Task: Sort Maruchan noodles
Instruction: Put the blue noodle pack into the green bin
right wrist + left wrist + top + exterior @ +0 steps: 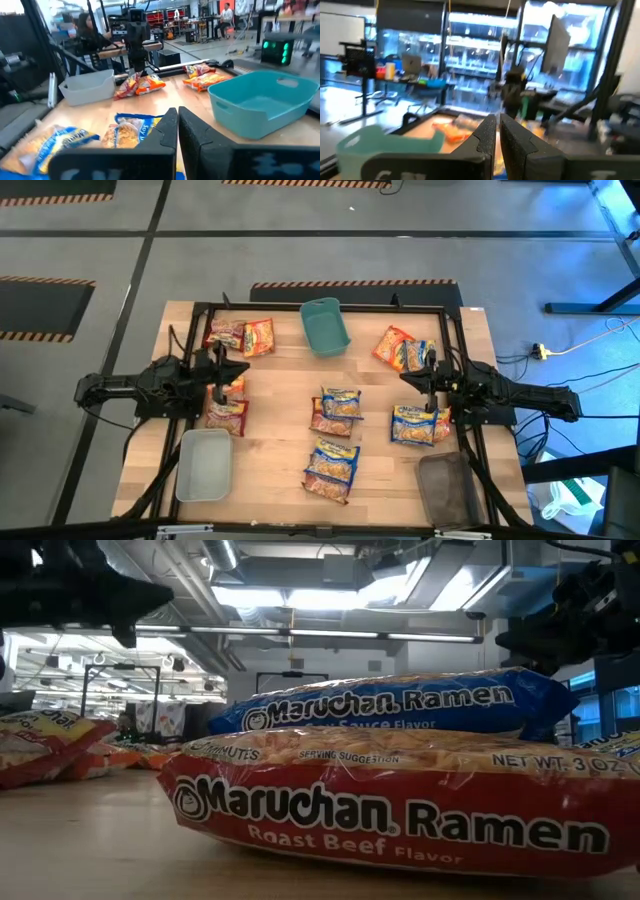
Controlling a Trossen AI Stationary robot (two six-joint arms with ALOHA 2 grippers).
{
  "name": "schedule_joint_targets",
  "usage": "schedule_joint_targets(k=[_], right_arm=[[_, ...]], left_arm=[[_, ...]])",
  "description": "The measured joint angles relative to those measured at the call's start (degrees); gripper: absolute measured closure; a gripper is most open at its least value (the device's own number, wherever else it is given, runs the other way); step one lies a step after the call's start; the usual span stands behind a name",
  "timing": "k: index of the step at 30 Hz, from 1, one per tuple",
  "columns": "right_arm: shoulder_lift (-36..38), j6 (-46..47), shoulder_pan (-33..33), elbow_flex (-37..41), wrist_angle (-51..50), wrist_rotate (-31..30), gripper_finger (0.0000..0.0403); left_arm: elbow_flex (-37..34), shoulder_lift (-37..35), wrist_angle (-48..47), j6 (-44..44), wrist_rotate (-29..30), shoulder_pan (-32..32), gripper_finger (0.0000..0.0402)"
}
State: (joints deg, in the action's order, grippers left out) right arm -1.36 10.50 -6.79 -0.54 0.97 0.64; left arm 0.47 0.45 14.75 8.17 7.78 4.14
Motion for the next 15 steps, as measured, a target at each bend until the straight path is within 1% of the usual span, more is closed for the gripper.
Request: schedule_joint_targets(k=[2,4,6,8,12,15], right_arm=[[0.0,3.9,0.0,0.0,0.3,0.3,0.0398],[0.0,4.4,0.0,0.1,1.2,-0.3,0.0398],[0.0,4.4,0.0,0.1,2.6,-2.8,0.0398],[-0.1,6.0,0.0,0.1,4.1,-5.8,0.0398],[-1.3,7.1,0.0,0.1,9.3,-9.7,0.0398],[-3.9,6.8,0.0,0.1,16.4,-13.6,0.0398]], left_arm=[[0.0,0.0,3.5,0.3,0.3,0.0,0.0383],[0.0,0.0,6.0,0.4,2.7,0.0,0.0383],[0.0,0.0,7.2,1.0,6.1,0.0,0.0383],[0.0,0.0,8.4,1.7,7.7,0.0,0.0383],[0.0,0.8,8.6,2.0,8.2,0.5,0.0383],[0.0,2.8,8.9,1.8,9.0,0.7,0.0383]])
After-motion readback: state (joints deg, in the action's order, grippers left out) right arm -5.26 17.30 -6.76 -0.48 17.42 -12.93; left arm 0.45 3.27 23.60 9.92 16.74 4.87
